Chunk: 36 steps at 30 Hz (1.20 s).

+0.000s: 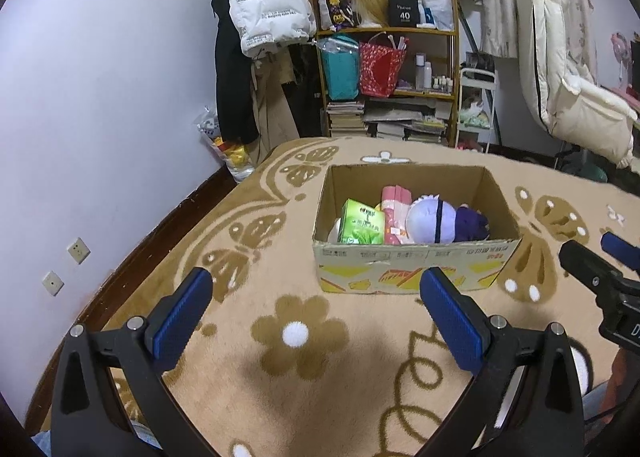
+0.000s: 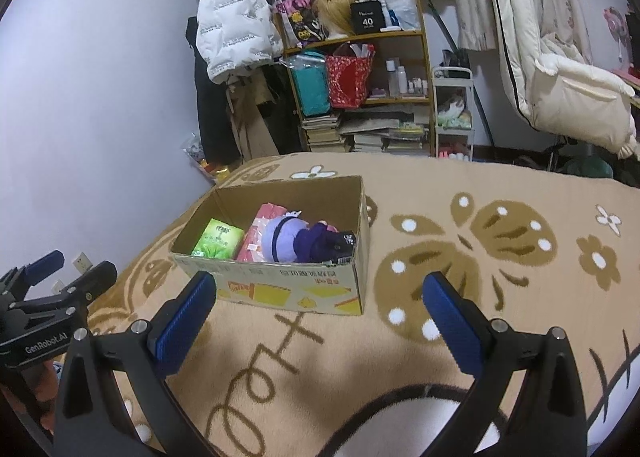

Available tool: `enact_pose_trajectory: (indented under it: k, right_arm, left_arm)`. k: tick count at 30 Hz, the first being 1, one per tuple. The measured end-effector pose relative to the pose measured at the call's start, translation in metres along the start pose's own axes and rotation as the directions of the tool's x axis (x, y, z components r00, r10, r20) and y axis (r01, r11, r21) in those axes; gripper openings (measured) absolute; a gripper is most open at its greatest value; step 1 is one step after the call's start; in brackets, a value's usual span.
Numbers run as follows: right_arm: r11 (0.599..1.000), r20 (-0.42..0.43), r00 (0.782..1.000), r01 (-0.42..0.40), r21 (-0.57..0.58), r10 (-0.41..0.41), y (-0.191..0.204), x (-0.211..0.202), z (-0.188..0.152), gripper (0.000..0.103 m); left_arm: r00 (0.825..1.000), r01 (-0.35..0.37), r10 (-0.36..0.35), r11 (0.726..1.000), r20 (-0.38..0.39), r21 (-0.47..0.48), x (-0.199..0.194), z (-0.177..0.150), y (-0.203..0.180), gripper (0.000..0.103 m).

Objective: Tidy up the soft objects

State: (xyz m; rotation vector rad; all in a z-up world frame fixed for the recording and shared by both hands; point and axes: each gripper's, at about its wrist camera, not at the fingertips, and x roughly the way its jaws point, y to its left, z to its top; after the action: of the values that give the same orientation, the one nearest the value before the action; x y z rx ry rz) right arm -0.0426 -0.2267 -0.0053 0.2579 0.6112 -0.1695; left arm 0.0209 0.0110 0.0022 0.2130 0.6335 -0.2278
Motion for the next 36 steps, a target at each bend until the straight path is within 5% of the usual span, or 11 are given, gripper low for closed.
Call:
enact_pose_trajectory:
  k: [36]
  right_arm:
    - [1.0, -0.049, 0.999, 0.025, -0.001, -0.025, -0.003, 0.012, -0.008, 0.103]
  left_arm:
    - [1.0, 0.0, 0.0, 1.0, -0.021, 0.018, 0.003, 0.001, -0.009, 0.102]
